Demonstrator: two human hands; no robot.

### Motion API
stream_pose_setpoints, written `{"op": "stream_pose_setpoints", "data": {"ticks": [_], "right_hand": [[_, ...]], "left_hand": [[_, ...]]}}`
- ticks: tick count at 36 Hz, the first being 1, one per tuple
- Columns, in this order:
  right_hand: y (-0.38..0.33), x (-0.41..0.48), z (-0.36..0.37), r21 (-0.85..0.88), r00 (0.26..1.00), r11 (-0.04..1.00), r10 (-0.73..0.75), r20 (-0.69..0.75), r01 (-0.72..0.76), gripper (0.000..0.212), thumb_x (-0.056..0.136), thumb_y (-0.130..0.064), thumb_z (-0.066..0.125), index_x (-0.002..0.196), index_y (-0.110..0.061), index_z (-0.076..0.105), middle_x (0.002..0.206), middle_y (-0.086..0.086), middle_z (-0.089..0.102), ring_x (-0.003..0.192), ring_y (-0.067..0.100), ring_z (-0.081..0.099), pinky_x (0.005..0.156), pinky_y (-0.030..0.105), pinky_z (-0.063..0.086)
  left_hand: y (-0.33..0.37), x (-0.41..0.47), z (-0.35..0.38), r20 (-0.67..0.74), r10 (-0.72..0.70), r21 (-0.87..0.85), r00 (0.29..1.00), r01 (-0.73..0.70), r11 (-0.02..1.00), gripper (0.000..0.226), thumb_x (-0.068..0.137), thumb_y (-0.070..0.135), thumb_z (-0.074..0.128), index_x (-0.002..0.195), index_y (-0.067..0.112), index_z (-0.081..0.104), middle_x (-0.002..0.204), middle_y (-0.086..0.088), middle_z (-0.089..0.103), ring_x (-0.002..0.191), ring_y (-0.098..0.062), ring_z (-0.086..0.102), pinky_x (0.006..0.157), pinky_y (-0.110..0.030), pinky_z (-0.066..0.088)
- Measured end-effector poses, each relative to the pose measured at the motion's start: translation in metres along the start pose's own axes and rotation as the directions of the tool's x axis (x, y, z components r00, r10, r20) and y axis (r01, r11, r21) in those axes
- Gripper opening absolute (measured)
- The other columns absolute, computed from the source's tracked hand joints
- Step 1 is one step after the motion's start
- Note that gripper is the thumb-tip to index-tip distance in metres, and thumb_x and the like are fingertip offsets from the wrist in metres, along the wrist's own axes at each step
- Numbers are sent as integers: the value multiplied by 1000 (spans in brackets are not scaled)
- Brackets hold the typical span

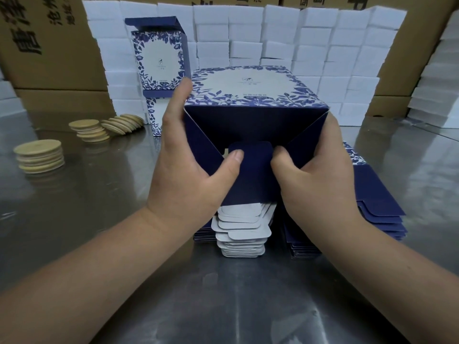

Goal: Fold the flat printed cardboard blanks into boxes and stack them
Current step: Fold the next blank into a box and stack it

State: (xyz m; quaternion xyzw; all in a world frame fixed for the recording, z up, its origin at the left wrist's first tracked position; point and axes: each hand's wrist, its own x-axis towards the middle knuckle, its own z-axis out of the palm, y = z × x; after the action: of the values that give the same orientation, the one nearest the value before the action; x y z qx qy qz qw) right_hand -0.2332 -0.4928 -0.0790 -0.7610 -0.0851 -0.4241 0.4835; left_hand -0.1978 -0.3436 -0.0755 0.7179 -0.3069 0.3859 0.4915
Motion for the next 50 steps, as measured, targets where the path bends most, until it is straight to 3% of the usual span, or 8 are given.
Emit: {"op": "stream_pose_setpoints", "data": {"ticks": [6, 10, 18, 28, 33, 39, 44, 50], "right_hand": [[-3, -2, -2, 12, 999, 1000, -12, 33, 12, 58, 79, -18, 55, 136, -22, 42, 93, -49, 53, 89, -22, 53, 66, -3, 38], [-6, -3, -1, 14, 999, 1000, -11, 53, 10, 64, 75, -24, 57, 137, -25, 40, 94, -51, 51, 94, -24, 51, 68, -3, 38], [-5, -2, 0, -26, 1000, 1000, 10, 5, -10, 63, 75, -27, 72, 130, -33, 41, 102, -45, 52, 97, -25, 47, 74, -4, 37], [-6, 1, 1, -52, 1000, 999, 2, -15, -3, 59, 73, -23, 73, 113, -45, 37, 108, -32, 53, 97, -26, 46, 75, -5, 35], [-3, 1, 1, -55, 1000, 998, -10, -19, 9, 69, 72, -21, 75, 131, -33, 40, 107, -34, 51, 97, -27, 45, 75, -5, 34], [-5, 2, 3, -59, 999, 998, -16, -39, 13, 71, 72, -19, 76, 117, -49, 30, 108, -35, 50, 97, -29, 44, 73, -7, 33], [-4, 1, 4, -53, 999, 999, -11, -37, 9, 73, 72, -20, 76, 125, -45, 33, 106, -37, 50, 97, -29, 44, 73, -7, 33], [-7, 1, 4, -22, 999, 998, 51, -19, -51, 87, 68, -29, 72, 131, -53, 17, 123, -33, 50, 105, -25, 44, 74, -7, 32]], "left_hand": [[3, 0, -1, -1, -61, -17, 998, 61, 998, 79, 75, 16, 70, 140, 9, 26, 144, -4, 35, 134, -12, 33, 112, -30, 26], [6, 1, -3, -5, -83, -25, 997, 83, 996, 78, 74, 18, 71, 138, 12, 28, 144, -6, 37, 133, -15, 36, 110, -36, 30], [8, 1, -2, -32, -50, -17, 998, 50, 999, 72, 73, 14, 72, 126, 28, 25, 143, -4, 36, 133, -17, 37, 110, -39, 32], [6, 2, 0, -50, -26, 0, 998, 26, 1000, 75, 71, 7, 76, 117, 38, 26, 135, 6, 37, 130, -12, 38, 110, -30, 30], [5, 3, 1, -73, -18, 13, 997, 19, 1000, 73, 70, 7, 77, 112, 41, 28, 130, 10, 37, 128, -11, 40, 109, -28, 31], [3, 4, 2, -71, -9, 16, 997, 11, 1000, 71, 70, 8, 76, 111, 42, 29, 128, 14, 37, 124, -5, 39, 107, -18, 30], [2, 4, 2, -79, 3, 35, 997, 0, 999, 68, 73, 8, 73, 112, 41, 29, 127, 14, 38, 123, -5, 40, 105, -15, 31], [3, 5, 0, -76, 9, 10, 997, -9, 1000, 62, 76, 6, 64, 114, 40, 29, 126, 9, 42, 122, -12, 46, 104, -25, 36]]}}
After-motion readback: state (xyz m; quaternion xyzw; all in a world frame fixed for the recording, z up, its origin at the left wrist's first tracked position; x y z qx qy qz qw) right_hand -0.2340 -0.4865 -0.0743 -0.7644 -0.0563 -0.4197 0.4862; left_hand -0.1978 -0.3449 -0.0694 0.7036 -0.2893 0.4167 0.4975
